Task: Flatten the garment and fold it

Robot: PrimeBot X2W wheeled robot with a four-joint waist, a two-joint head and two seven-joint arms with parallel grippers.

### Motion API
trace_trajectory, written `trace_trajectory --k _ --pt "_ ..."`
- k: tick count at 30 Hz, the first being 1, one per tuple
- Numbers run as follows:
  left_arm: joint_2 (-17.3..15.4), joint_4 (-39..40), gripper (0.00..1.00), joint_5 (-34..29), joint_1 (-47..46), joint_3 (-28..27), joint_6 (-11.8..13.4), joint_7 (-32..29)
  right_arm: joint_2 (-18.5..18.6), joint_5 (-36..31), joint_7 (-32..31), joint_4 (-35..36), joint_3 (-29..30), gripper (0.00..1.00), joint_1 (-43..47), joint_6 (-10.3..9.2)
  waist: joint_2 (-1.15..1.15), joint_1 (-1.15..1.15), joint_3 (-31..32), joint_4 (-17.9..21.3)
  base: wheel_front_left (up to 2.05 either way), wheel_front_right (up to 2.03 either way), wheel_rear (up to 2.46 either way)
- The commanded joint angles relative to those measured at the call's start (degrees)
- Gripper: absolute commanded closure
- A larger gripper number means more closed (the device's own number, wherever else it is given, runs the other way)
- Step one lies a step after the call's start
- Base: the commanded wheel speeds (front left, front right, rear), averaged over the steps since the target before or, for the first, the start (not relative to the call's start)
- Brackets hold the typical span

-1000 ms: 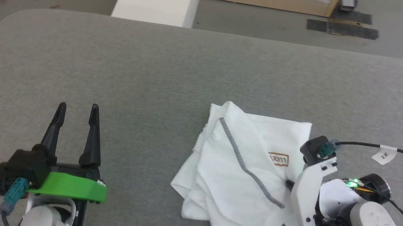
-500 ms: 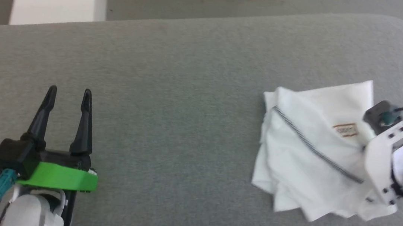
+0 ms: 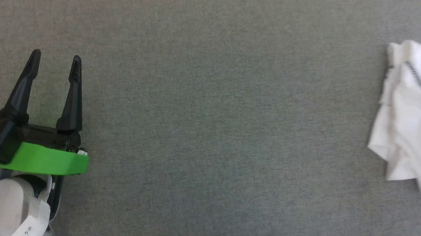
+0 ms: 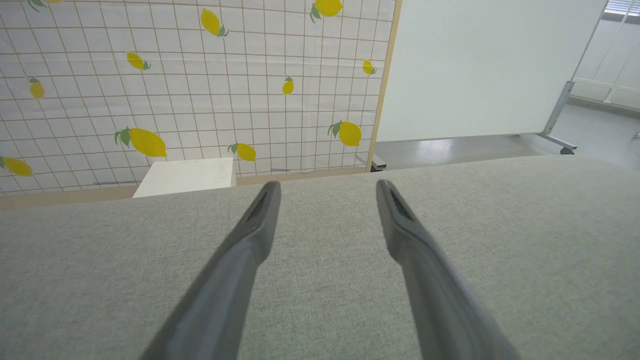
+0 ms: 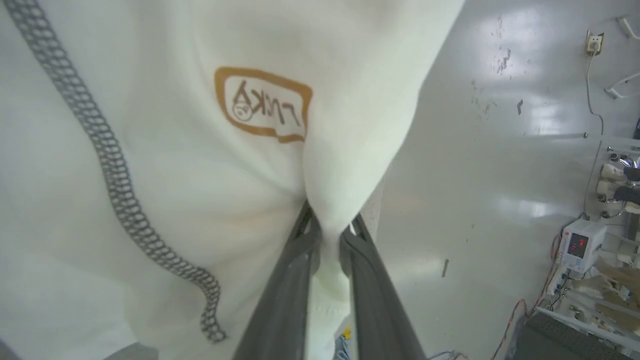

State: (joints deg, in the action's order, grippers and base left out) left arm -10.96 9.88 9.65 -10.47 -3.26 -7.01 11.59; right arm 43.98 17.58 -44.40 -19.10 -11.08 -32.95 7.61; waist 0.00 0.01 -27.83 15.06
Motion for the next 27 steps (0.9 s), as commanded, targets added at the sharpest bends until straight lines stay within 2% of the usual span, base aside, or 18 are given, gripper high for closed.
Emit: trace_trajectory --k 1,6,7,9,12,16,22,27 --pt "-0.53 0.35 0.0 0.3 -0.9 -0.29 0.03 -0.12 -0.29 -0.93 0.78 -1.37 2.25 1.0 -1.17 -0.12 0.0 -0.01 -3.33 -1.62 0.0 0.0 0.0" --pt "-0.91 0.57 0.0 0.61 -1.02 -0.37 0.2 -0.22 -1.2 -3.97 3.11 -4.62 9.36 1.0 -1.13 -0.12 0.0 -0.01 -4.25 -2.76 0.0 0.0 0.0" --pt "-0.95 0.55 0.0 0.63 -0.99 -0.39 0.25 -0.19 -1.56 -4.58 3.72 -4.97 10.66 0.88 -1.23 -0.12 0.0 -0.01 -4.34 -2.8 0.0 0.0 0.0" --pt "-0.96 0.42 0.0 0.68 -0.98 -0.32 0.36 -0.12 -2.15 -6.36 5.07 -5.54 12.99 0.0 -1.31 -0.12 0.0 -0.01 -4.35 -2.91 0.0 0.0 0.0" --pt "-0.86 -0.14 0.0 0.72 -1.0 -0.09 0.55 0.07 -4.32 -7.16 7.01 -6.62 18.21 0.0 -2.13 -0.12 0.0 -0.01 -3.53 -2.89 0.0 0.0 0.0" --pt "-0.58 -1.04 0.0 0.83 -0.94 0.11 0.83 0.66 -6.84 -6.97 11.72 -4.88 21.93 0.0 -3.56 -0.12 0.0 -0.01 -1.21 -2.86 0.0 0.0 0.0" --pt "0.69 -3.29 0.0 1.51 0.08 -0.67 2.11 2.01 -9.05 -3.18 23.45 5.43 20.63 0.0 -6.36 -0.12 0.0 -0.01 5.13 -3.7 0.0 0.0 0.0" --pt "1.8 -4.81 0.0 1.55 1.11 -1.12 3.27 2.73 -15.28 3.38 33.34 14.91 18.03 0.0 -6.15 -0.12 0.0 -0.01 10.61 -5.39 0.0 0.0 0.0"
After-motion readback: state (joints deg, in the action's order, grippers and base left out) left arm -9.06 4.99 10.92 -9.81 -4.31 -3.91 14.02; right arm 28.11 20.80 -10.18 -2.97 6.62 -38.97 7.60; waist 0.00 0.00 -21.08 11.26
